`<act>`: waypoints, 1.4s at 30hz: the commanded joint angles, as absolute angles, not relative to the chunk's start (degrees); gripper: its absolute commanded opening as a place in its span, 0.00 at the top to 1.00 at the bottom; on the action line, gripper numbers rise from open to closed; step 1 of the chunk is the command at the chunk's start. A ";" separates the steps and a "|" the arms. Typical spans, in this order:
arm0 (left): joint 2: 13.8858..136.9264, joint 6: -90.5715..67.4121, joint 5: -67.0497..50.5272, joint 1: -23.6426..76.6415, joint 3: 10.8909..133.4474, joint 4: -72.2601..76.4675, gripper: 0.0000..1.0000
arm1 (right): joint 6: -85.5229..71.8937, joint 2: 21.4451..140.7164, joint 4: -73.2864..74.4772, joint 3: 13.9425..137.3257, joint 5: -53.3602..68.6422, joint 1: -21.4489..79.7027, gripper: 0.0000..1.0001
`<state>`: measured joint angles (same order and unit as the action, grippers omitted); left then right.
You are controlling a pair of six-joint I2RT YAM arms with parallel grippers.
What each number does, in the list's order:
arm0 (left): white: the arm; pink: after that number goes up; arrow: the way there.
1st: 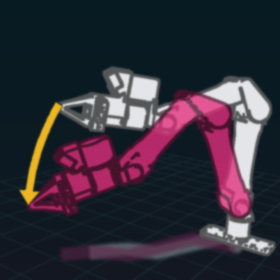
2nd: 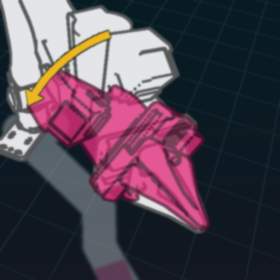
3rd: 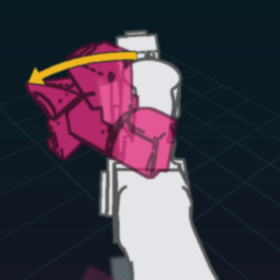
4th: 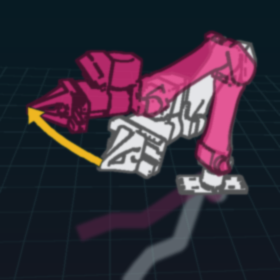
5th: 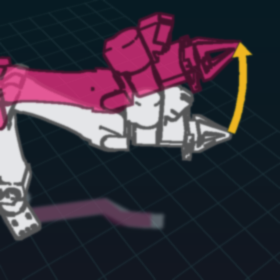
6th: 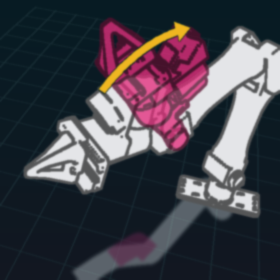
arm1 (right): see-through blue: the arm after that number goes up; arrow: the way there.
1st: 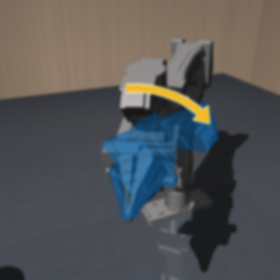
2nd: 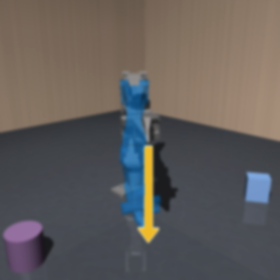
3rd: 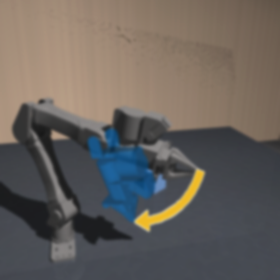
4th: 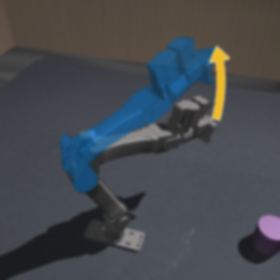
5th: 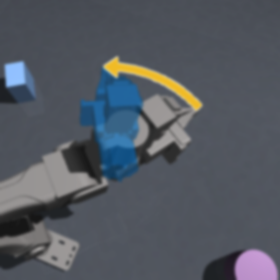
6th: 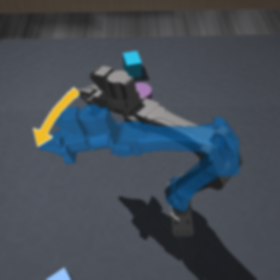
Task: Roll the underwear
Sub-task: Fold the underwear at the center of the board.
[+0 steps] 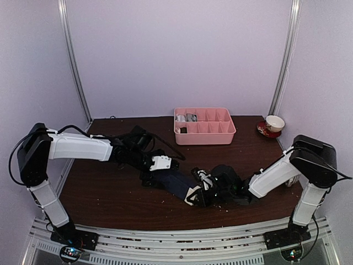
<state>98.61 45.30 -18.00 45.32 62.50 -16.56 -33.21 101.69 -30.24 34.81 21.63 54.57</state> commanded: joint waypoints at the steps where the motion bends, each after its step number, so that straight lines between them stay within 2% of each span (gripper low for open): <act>1: 101.95 43.89 -22.55 41.68 65.77 -16.71 0.03 | -35.82 104.47 -26.61 31.50 23.34 52.78 1.00; 12: 109.92 40.62 -21.92 40.07 70.58 -15.35 0.21 | -43.28 108.59 -35.79 28.22 29.25 49.65 1.00; 18: 112.27 40.45 -21.90 38.89 73.44 -15.99 0.40 | -43.90 109.36 -37.21 27.62 30.23 49.29 1.00; 22: 112.62 43.77 -26.05 37.96 74.76 -20.25 0.45 | -43.92 109.50 -37.60 27.30 30.40 48.90 1.00; 27: 117.28 43.59 -25.93 37.95 78.68 -24.62 0.59 | -45.81 109.68 -40.44 26.51 30.93 48.43 1.00; 40: 119.08 37.82 -15.34 37.92 76.88 -17.88 0.60 | -47.05 108.49 -40.21 25.98 30.92 48.35 1.00; 42: 119.41 37.79 -14.89 37.96 76.77 -17.84 0.61 | -46.74 107.72 -38.61 26.41 30.35 48.41 0.94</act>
<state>118.72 39.42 -18.98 38.28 77.62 -20.36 -46.83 107.00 -49.91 27.88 32.32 48.77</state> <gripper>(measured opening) 0.395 0.051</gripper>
